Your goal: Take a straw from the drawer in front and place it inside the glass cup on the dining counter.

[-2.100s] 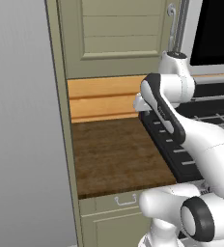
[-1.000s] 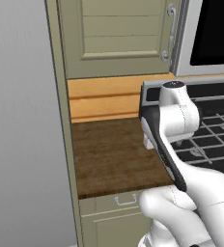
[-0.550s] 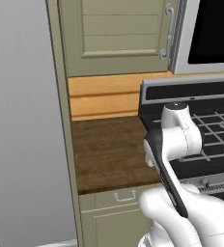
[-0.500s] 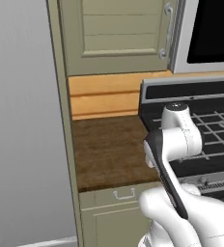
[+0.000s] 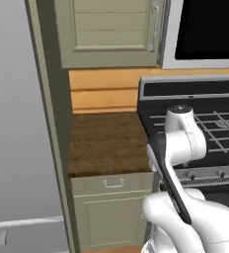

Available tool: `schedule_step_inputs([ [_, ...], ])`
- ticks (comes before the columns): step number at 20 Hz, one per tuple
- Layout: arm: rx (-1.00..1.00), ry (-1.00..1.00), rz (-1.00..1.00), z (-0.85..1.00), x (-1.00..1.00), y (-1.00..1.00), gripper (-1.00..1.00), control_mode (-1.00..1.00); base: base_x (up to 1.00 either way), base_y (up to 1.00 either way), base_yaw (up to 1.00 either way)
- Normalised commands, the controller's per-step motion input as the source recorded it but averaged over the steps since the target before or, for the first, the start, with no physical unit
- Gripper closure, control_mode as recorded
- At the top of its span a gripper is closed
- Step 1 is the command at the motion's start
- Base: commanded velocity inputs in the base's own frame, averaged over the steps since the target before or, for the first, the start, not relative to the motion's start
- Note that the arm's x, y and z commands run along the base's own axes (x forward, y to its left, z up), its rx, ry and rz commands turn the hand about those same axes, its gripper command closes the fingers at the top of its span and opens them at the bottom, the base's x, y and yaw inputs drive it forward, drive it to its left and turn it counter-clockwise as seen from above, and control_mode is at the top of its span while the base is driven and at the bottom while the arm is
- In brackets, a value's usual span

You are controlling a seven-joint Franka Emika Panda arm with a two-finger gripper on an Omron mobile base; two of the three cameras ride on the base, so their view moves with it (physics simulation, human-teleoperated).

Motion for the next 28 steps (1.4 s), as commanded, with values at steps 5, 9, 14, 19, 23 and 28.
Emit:
schedule_step_inputs([
  [5,0.0,0.0,0.0,0.0,0.0,0.0,-1.0,1.0,-0.35,-0.58,0.28],
  [9,0.0,0.0,0.0,0.0,0.0,0.0,-1.0,1.0,-0.38,-0.61,0.34],
  [14,0.0,0.0,0.0,0.0,0.0,0.0,-1.0,1.0,-0.5,-0.6,0.41],
  [19,0.0,0.0,0.0,0.0,0.0,0.0,-1.0,1.0,-0.51,-0.49,0.44],
  [23,0.0,0.0,0.0,0.0,0.0,0.0,-1.0,1.0,-0.32,-0.18,0.54],
  [28,0.0,0.0,0.0,0.0,0.0,0.0,-1.0,1.0,-0.19,-0.15,0.66],
])
